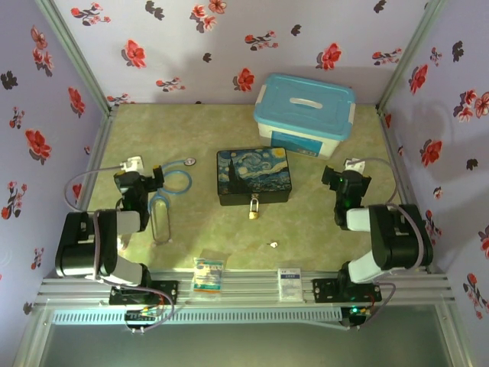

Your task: Unlock the padlock with the key

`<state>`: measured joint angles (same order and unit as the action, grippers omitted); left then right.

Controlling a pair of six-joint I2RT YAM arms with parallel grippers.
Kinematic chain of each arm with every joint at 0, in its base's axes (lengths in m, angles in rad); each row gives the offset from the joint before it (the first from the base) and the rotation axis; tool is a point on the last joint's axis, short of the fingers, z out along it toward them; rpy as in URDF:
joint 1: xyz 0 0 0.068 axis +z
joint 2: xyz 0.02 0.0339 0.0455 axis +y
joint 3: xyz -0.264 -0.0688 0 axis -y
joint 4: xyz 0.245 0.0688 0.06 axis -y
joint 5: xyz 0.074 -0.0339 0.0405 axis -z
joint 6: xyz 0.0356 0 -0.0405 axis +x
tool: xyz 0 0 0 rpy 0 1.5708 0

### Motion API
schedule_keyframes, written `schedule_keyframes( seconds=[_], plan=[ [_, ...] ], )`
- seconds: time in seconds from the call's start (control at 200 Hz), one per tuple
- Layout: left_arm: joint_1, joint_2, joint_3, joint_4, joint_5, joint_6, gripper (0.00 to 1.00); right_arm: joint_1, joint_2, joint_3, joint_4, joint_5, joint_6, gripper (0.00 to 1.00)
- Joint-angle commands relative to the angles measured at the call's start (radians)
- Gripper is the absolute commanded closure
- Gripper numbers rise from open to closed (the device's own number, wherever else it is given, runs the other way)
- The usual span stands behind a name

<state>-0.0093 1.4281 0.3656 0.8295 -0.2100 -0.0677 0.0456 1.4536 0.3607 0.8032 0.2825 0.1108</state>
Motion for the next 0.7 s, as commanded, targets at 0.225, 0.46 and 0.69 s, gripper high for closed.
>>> schedule_keyframes(
  seconds=[0.225, 0.46, 0.69],
  plan=[
    [-0.002, -0.376, 0.095, -0.384, 0.073, -0.24, 0.0, -0.01, -0.437, 0.176, -0.66, -0.17, 0.323, 0.01],
    [-0.004, -0.478, 0.027, -0.31, 0.326, -0.55, 0.0, 0.047, -0.486, 0.188, -0.828, -0.504, 0.478, 0.05],
    [-0.287, -0.529, 0.118, -0.691, 0.273, -0.57, 0.0, 0.272, -0.548, 0.173, -1.057, -0.435, 0.42, 0.08]
  ],
)
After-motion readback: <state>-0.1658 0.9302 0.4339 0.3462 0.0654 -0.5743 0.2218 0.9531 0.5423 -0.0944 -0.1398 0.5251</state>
